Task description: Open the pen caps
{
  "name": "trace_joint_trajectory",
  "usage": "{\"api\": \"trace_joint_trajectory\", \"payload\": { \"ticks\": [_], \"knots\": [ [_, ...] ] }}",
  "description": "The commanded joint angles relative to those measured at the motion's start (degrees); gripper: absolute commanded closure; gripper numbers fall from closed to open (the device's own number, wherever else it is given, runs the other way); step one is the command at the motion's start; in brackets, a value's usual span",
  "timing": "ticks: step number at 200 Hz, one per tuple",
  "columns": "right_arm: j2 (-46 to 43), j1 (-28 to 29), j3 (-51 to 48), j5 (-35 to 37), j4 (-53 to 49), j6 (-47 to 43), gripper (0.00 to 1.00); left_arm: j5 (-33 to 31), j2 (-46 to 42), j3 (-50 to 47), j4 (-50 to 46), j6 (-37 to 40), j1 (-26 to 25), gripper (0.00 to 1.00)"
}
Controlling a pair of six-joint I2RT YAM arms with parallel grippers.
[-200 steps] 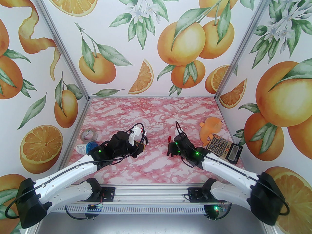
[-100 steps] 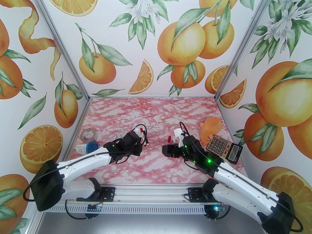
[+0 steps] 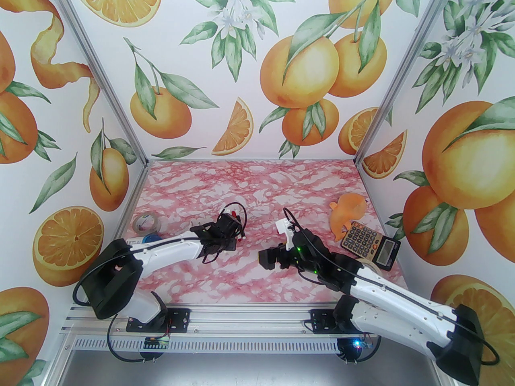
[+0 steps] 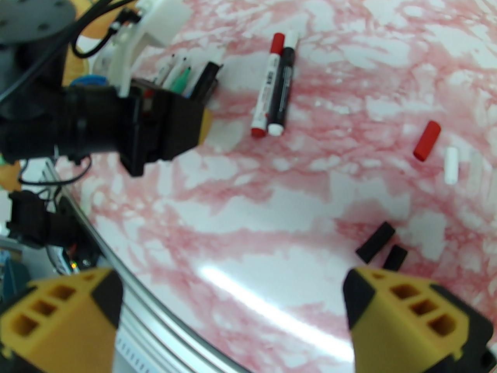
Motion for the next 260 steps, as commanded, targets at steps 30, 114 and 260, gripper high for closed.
{"api": "trace_joint_trajectory", "payload": {
  "ticks": [30,114,260],
  "knots": [
    [1.6,0.8,2.4,2.2,1.7,0.1,0.0,-2.5,3.1,1.6,0.5,-0.3,1.6,0.96],
    [2.1,0.9,1.9,3.0,2.0,1.0,0.0,-3.5,6.5,1.3,1.0,0.7,2.1,0.92],
    [2.1,1.0,1.2,3.5,2.0,1.6,0.0,-3.6,6.6,1.9,0.3,0.9,2.1,0.72]
  ]
}}
